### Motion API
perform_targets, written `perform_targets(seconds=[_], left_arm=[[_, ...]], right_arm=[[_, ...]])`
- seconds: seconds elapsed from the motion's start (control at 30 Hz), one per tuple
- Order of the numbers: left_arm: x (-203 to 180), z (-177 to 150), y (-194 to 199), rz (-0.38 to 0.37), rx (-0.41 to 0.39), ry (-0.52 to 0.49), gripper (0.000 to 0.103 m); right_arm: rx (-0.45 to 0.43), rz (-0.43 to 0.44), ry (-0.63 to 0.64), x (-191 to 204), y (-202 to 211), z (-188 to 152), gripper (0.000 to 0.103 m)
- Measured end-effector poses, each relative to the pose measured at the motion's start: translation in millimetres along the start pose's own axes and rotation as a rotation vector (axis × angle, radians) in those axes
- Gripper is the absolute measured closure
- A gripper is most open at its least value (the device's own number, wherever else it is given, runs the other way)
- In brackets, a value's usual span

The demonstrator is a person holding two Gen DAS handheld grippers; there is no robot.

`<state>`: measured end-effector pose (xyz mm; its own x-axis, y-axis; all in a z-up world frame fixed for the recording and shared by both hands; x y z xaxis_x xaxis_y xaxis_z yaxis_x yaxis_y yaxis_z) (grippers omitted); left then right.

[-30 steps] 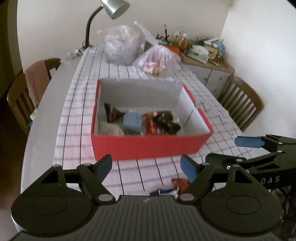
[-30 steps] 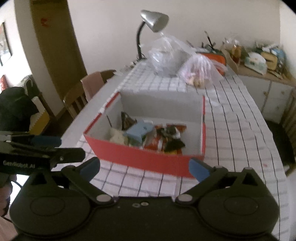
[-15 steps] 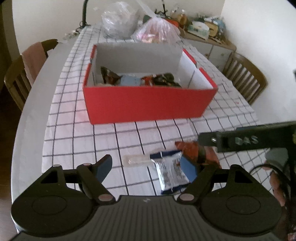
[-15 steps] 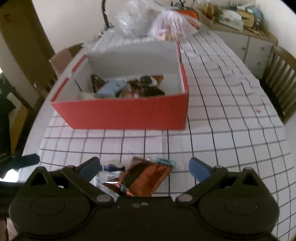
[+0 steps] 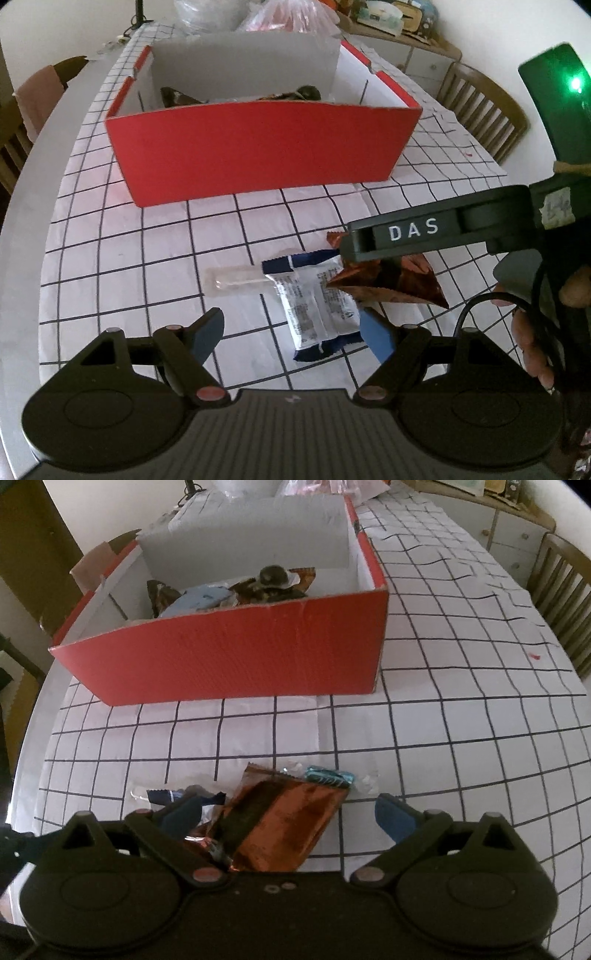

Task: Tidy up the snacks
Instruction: 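Grasp the white blue-edged packet with left tool while right tool grasps copper chip bag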

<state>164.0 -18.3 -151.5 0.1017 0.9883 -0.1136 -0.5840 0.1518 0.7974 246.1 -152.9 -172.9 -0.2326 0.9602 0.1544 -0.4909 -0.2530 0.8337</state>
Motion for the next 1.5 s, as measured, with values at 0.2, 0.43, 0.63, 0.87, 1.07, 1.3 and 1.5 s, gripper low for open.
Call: perform_targets(seconds=[0.2,0.43,0.63,0.87,1.07,1.3,1.5], left_arm=[[-13,0,-20,-0.001,0.039,-0.028,0.022],[-21,-1,-39,0.016,0.073,-0.005,0.022],[-21,1,-52,0.063,0.090,0.038,0.022],[-23,0,-54,0.081,0.083,0.042,0.025],[-23,-2,-49,0.067,0.077,0.036,0.047],[-13,-5,-42,0.038,0.079,0.075,0.055],[-7,-11,-35,0.023,0.080,0.103,0.058]], right_arm=[[0.017,0.032,-0.015,-4,-1,-1,0.008],[0.026,0.063,-0.021,-4,2,-2,0.012],[0.035,0.079,-0.029,-2,4,-3,0.015],[0.047,0.097,-0.043,-2,4,-5,0.027],[0.042,0.120,-0.050,-4,8,-8,0.043],[0.018,0.132,-0.046,-8,14,-11,0.058],[-0.005,0.136,-0.044,-11,21,-16,0.063]])
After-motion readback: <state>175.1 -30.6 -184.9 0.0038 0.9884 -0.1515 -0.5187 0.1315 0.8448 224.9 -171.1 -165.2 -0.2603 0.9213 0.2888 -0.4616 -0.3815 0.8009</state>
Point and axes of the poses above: each gripper's, at about its wrist camera, not at the fingertips, and y roughly against the way its jaws point, x to its left, z to its top, the point moved 3 cm from there along -y, roughly the way its jaws point, and after that the axes turned 5 degrees about -x, right-handed, at the moved point
